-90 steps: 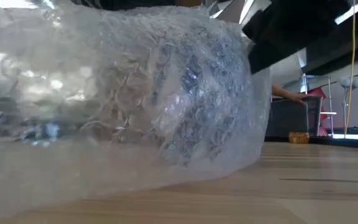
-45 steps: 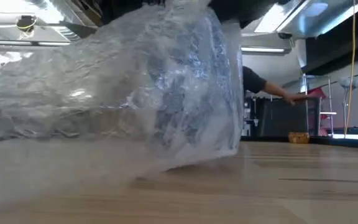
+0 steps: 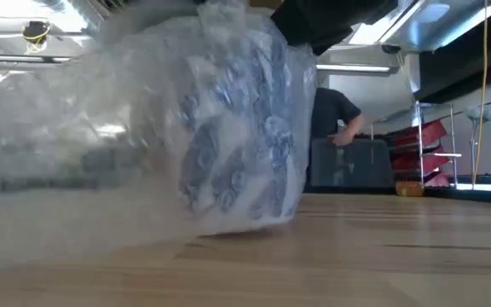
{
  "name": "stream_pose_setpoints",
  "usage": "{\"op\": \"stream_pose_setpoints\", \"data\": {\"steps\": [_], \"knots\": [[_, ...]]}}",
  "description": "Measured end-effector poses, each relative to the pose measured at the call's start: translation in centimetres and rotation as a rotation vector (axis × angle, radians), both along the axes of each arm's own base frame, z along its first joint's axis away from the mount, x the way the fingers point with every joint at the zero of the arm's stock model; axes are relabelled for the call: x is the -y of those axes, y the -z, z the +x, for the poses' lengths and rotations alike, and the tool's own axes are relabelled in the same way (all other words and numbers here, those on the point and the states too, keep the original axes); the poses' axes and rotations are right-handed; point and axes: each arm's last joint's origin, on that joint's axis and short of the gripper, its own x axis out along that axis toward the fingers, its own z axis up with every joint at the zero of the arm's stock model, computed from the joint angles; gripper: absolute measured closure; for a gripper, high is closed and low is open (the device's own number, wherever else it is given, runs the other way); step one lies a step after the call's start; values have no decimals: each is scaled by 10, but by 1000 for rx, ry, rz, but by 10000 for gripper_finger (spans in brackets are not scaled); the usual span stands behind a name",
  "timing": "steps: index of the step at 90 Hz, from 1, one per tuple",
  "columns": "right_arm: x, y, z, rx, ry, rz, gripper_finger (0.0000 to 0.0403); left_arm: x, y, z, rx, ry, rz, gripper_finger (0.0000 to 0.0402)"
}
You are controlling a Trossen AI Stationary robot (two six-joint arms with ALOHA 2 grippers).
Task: Wrap mug
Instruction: Wrap the white mug with transparent bubble wrap
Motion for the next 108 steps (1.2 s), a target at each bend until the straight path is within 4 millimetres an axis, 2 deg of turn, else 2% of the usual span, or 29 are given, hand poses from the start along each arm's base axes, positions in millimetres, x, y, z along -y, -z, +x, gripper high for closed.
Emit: {"op": "stream_pose_setpoints", "data": {"steps": [14,50,94,108], "knots": [[0,2,0,-9,3,-1,402,-1,-17,-3,66,-26,-20,231],[0,2,0,-8,10,0,402,-5,-7,4,41,14,15,231],[0,2,0,-7,8,6,402,-5,-3,5,33,22,49,231],[-1,2,-1,-13,1,7,402,-1,3,9,44,56,97,231]]}}
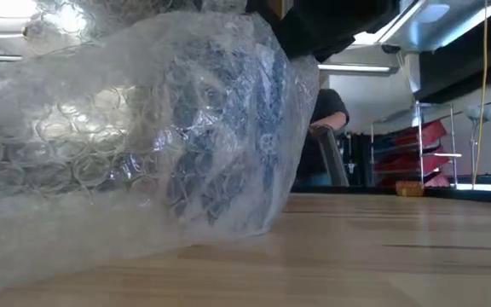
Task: Wrap mug
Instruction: Wrap the white mug with transparent bubble wrap
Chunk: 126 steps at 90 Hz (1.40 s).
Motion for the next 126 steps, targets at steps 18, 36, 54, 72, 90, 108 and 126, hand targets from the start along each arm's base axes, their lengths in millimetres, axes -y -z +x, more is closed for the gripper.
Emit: {"op": "stream_pose_setpoints", "data": {"steps": [18,36,54,72,90,108,126], "knots": [[0,0,0,-6,-1,-2,402,-1,4,2,-8,-4,9,231],[1,1,-1,-10,4,-9,402,-3,5,2,-22,3,25,231],[1,1,-1,-20,-11,12,402,-4,13,1,-46,8,28,231],[0,-3,2,10,0,36,399,-6,18,0,-73,8,41,232],[0,-3,2,8,18,60,349,-5,25,4,-74,-3,34,232],[1,-8,2,-1,-17,13,297,-5,26,5,-71,-9,32,232],[-3,-38,2,-129,-60,-16,292,-6,26,5,-67,-24,32,232]]}}
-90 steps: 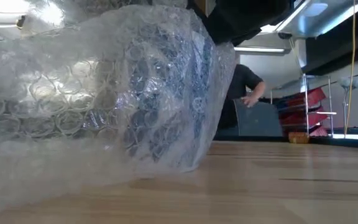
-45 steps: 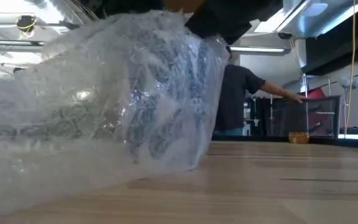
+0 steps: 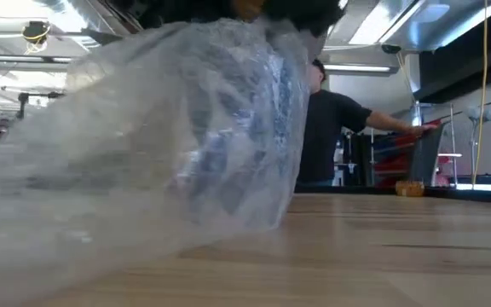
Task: Wrap mug
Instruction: Wrap the white mug with transparent bubble wrap
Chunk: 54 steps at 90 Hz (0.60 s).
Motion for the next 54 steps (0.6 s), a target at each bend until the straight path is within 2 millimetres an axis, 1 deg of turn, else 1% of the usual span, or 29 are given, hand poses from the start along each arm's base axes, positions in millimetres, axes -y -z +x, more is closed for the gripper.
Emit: {"op": "stream_pose_setpoints", "data": {"steps": [6,17,23,26,35,38,45,54], "knots": [[1,-8,0,-24,7,-33,292,0,0,0,1,0,0,232],[7,-21,3,8,67,-101,293,0,0,0,0,0,0,232],[10,-23,6,15,81,-85,302,0,0,0,-1,1,0,232],[13,-22,7,-1,81,-54,314,0,0,0,-1,1,0,232],[19,-14,10,-79,63,0,375,0,0,0,-2,2,0,232],[21,-11,10,-87,63,2,388,0,0,0,-2,1,0,232],[24,-4,19,-65,64,33,390,0,0,0,-3,2,0,232],[29,11,25,-126,54,66,397,0,1,0,-5,3,0,231]]}}
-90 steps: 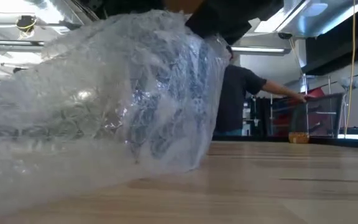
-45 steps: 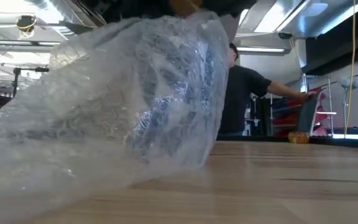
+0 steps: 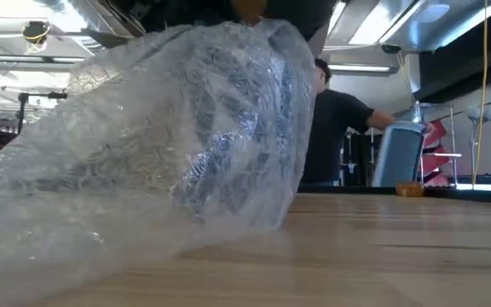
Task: Wrap mug
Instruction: Wrap the white mug with transparent bubble wrap
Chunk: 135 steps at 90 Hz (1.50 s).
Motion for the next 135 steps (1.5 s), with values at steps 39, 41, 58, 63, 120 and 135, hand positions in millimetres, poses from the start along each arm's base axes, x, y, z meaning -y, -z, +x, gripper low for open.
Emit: {"op": "stream_pose_setpoints", "data": {"steps": [39,41,58,63,120,135], "knots": [[-5,22,14,-12,-11,12,402,4,-28,-26,-38,37,23,231],[-5,23,14,-17,-13,13,402,4,-33,-27,-22,35,21,231],[-4,25,14,-22,-21,-7,402,2,-41,-31,-1,-16,55,231],[-4,25,14,-17,-19,-7,402,2,-36,-29,-7,-34,53,231],[-10,-34,20,-16,-28,-17,402,7,-3,-16,-57,-55,64,231],[-17,-26,17,-54,-21,26,402,9,-3,-16,-45,-38,73,231]]}}
